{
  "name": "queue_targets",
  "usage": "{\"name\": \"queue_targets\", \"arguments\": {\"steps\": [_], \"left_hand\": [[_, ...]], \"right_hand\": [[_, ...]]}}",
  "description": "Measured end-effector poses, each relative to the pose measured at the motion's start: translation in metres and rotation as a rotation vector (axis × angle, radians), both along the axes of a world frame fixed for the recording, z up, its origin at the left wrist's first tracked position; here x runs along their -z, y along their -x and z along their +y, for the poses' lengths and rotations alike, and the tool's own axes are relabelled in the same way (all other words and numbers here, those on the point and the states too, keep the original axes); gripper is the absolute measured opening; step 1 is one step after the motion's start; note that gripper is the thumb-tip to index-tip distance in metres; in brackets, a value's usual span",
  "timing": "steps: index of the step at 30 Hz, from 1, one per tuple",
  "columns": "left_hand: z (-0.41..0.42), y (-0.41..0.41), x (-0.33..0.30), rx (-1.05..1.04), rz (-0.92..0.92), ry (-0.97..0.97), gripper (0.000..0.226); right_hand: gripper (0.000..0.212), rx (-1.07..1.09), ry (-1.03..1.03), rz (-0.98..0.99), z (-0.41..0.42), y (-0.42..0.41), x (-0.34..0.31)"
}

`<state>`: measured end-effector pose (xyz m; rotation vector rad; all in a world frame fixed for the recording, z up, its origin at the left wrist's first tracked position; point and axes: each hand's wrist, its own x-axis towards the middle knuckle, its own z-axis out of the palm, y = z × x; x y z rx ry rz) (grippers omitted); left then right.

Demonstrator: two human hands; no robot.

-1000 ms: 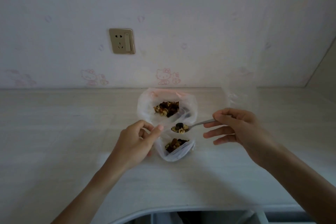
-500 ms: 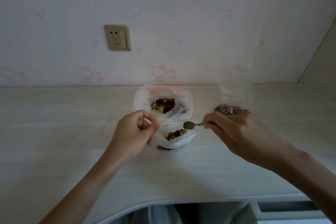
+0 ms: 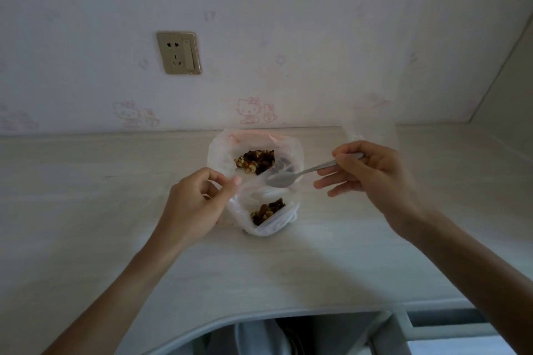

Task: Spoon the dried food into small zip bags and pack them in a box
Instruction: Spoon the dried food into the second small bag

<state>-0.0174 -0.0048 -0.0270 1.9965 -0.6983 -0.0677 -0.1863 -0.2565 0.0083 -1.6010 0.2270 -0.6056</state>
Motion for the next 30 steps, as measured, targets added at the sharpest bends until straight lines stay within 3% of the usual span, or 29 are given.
{"name": "queue_targets", "arguments": {"steps": [5,9,11,15,21,30], "left_hand": [[-0.012,-0.036,0.003,-0.274,-0.027,-0.002,0.045],[-0.029,-0.062,-0.001,-0.234,0.220,-0.137,0.074],[-0.038,-0.070,-0.001,-0.182,0.273,-0.115,0.061],[-0.052,-0.071,0.008,-0.117,0.284,0.045,0.007],[-0.056,-0.063,0.024,-0.128,0.208,0.165,0.009],[-0.058,-0.056,0.022,-0.027,0.258,0.306,0.014]], "right_hand": [[0.015,0.010,-0.165,0.085,0.000,-0.030,0.005],[0.017,0.035,-0.144,0.138,0.002,-0.054,0.008],[0.017,0.035,-0.131,0.189,0.003,-0.064,0.011],[0.017,0.009,-0.113,0.297,0.001,-0.074,0.017],[0.017,0.086,-0.125,0.282,0.009,-0.090,0.029],[0.018,0.166,-0.123,0.253,0.022,-0.112,0.038]]}}
